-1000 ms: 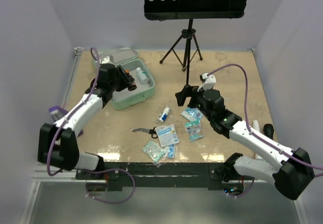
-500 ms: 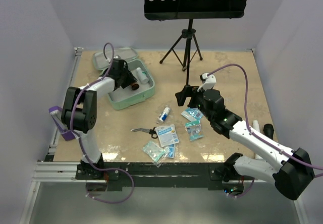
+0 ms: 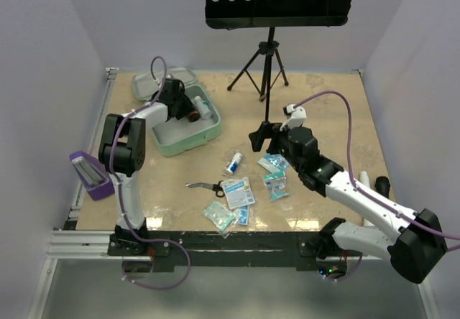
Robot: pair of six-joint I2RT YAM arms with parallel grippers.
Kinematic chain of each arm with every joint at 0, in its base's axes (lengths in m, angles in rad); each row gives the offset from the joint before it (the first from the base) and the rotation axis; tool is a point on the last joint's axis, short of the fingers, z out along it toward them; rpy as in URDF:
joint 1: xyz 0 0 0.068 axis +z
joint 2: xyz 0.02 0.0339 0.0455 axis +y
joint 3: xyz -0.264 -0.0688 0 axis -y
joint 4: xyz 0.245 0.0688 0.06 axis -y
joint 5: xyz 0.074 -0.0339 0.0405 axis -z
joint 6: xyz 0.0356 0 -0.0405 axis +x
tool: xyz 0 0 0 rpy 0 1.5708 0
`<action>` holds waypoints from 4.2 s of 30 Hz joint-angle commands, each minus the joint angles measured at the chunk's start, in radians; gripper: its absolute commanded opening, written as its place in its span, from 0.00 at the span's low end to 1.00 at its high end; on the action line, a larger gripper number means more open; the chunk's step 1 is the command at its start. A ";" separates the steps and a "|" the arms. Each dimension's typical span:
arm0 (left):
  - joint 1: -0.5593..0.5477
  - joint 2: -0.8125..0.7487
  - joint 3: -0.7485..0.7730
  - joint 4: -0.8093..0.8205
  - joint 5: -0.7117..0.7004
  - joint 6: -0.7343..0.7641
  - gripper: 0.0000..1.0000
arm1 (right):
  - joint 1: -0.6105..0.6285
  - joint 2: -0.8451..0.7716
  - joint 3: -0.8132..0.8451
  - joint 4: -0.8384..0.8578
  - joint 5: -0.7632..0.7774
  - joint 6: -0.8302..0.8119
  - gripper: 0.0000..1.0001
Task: Organize the medicine kit
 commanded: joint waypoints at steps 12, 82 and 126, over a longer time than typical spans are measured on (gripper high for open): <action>0.010 -0.035 0.032 0.019 0.055 0.012 0.59 | -0.001 0.014 0.004 0.037 -0.017 0.004 0.97; -0.498 -0.642 -0.424 -0.076 -0.048 0.324 0.38 | -0.001 -0.102 -0.038 -0.009 0.021 0.022 0.97; -0.502 -0.386 -0.363 -0.086 0.082 0.339 0.26 | -0.001 -0.082 -0.032 -0.006 0.024 0.012 0.97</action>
